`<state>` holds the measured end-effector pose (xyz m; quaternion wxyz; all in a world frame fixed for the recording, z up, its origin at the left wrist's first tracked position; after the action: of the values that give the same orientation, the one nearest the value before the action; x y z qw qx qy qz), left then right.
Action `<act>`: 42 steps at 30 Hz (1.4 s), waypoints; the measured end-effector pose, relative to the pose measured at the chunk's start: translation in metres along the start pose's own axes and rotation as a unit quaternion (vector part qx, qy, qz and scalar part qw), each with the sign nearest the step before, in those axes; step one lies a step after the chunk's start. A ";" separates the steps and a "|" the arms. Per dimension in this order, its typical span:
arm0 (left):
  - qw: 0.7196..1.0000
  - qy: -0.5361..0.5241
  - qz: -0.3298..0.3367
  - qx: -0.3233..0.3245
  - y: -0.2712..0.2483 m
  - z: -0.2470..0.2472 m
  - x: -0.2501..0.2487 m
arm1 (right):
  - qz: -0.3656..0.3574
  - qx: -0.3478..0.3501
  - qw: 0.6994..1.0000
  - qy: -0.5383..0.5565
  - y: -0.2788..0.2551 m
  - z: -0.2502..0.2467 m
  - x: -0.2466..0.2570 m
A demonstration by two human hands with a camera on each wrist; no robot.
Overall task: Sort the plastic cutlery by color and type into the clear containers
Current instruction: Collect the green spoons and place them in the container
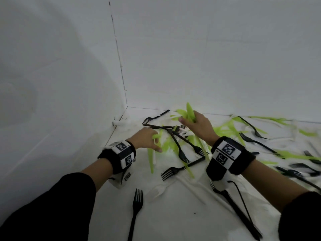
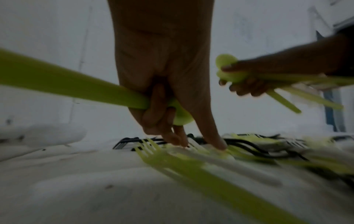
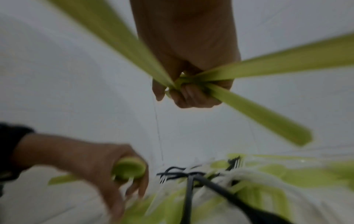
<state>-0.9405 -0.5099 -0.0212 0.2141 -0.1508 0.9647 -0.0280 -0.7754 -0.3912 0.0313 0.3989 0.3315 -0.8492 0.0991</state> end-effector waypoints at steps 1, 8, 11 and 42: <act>1.000 0.021 -0.012 0.015 -0.001 0.006 0.001 | -0.001 -0.012 0.999 0.034 -0.002 -0.009 0.000; 0.992 0.122 -0.023 -0.007 -0.003 0.012 -0.015 | 0.029 -0.005 0.985 0.170 -0.036 -0.051 -0.017; 0.993 0.067 -0.033 -0.091 -0.006 0.001 -0.020 | 0.059 0.036 0.985 0.155 -0.048 -0.050 -0.031; 0.807 -0.584 -0.063 -0.064 -0.008 0.012 -0.116 | 0.104 -0.007 0.947 0.305 -0.082 -0.001 -0.020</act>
<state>-0.8334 -0.4819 0.0161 0.7249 -0.2127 0.6453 0.1134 -0.7128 -0.4435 0.0092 0.6288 0.1928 -0.7172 0.2303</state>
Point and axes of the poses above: each hand's wrist, its own y-axis towards the middle knuckle, its own z-axis out of the palm, x = y × z, the point moved 2 cm from there along y, towards the middle knuckle, and after that the axes turned 3 degrees about z, right-handed, at the moved point
